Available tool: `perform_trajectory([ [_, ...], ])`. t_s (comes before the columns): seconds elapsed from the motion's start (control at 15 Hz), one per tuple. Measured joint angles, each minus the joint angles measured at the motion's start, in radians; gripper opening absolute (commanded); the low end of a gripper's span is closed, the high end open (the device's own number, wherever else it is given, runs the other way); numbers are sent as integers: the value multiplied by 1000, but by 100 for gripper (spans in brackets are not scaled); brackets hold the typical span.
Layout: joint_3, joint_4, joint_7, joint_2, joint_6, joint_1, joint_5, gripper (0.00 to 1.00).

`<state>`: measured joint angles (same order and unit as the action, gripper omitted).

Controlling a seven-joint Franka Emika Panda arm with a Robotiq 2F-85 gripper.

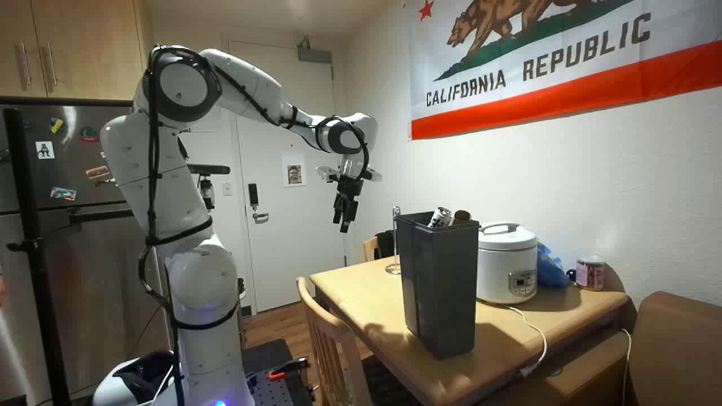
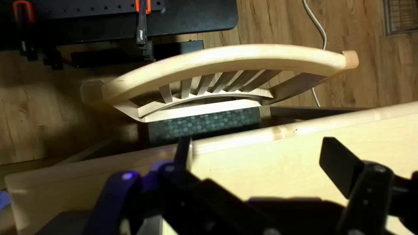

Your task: Move the landfill bin to the left then right

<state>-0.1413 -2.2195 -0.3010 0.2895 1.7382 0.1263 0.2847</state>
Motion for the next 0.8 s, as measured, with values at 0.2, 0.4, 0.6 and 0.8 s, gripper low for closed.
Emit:
perform_trajectory([
  [0.2, 0, 0, 0, 0, 0, 0, 0, 100],
  [0.4, 0, 0, 0, 0, 0, 0, -2, 100],
  [0.6, -1, 4, 10, 5, 0, 0, -36, 100],
  [0.8, -1, 9, 68, 29, -3, 0, -138, 100],
])
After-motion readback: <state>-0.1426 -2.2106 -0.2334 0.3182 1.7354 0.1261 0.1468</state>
